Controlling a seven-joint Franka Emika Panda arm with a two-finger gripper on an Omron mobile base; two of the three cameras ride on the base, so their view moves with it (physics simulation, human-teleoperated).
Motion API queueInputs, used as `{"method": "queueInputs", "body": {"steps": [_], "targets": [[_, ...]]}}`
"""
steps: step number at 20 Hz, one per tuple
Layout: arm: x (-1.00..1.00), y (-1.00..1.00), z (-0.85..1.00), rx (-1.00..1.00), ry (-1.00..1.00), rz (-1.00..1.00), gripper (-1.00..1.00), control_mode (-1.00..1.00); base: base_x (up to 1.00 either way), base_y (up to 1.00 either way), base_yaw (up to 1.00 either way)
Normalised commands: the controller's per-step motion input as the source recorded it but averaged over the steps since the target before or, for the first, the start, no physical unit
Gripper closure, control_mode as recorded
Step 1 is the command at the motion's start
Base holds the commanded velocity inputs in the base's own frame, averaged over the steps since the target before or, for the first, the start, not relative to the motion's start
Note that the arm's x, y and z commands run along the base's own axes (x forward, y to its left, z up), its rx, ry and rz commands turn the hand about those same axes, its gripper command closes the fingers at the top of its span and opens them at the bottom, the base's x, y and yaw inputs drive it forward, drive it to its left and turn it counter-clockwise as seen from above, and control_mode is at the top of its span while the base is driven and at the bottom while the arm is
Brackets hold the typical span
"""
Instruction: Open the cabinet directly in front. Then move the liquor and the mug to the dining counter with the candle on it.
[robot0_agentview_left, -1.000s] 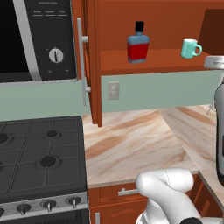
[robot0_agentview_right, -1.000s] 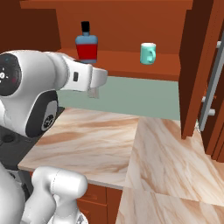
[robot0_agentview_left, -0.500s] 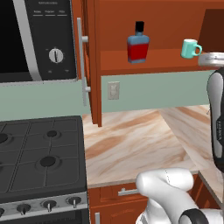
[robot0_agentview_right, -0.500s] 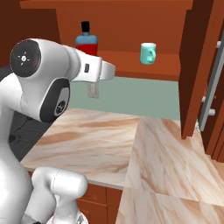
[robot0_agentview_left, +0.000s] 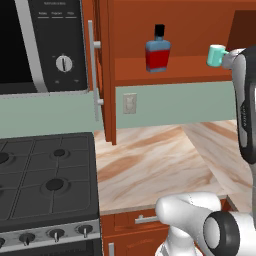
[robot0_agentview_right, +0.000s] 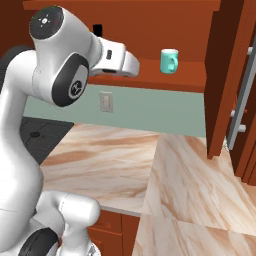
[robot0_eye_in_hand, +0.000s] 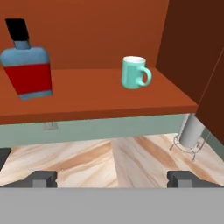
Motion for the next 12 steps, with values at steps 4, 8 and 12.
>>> {"method": "queueInputs", "body": {"steps": [4, 8, 12], "targets": [[0.24, -0.07, -0.06, -0.01, 0.01, 0.0, -1.0, -1.0, 0.0, 0.0, 0.0], [0.18, -0.31, -0.28, 0.0, -0.03, 0.01, -1.0, -1.0, 0.0, 0.0, 0.0], [0.28, -0.23, -0.3, 0.0, -0.02, 0.0, -1.0, -1.0, 0.0, 0.0, 0.0]]}}
